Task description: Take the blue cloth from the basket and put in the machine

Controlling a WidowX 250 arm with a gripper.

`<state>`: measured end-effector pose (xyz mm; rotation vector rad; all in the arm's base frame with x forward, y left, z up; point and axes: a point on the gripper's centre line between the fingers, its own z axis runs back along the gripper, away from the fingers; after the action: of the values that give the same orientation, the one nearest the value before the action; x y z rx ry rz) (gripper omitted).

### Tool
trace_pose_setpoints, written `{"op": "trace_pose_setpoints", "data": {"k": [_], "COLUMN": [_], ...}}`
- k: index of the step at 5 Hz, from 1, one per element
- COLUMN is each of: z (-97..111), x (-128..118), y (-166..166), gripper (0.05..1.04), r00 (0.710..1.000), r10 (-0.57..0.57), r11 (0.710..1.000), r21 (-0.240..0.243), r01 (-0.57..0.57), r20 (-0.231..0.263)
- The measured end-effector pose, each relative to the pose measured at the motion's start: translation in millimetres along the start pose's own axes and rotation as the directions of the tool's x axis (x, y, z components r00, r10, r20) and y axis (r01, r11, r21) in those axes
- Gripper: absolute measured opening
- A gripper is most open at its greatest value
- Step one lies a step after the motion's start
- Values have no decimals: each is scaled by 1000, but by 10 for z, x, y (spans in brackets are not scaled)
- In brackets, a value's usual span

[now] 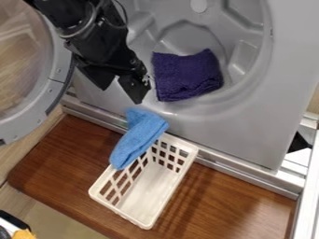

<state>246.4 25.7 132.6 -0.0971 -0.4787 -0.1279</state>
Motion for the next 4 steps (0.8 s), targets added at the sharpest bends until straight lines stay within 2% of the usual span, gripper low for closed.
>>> {"op": "trace_pose_setpoints", "data": {"k": [1, 4], "z": [-46, -605], "x": [-41, -203], "y": [-1, 30], "gripper": [1000, 1000], "r00": [1000, 997], "r10": [11, 13], "r11": [1000, 999], "r21": [-5, 32], "r01": [-12, -11], "r20": [-17, -76]}}
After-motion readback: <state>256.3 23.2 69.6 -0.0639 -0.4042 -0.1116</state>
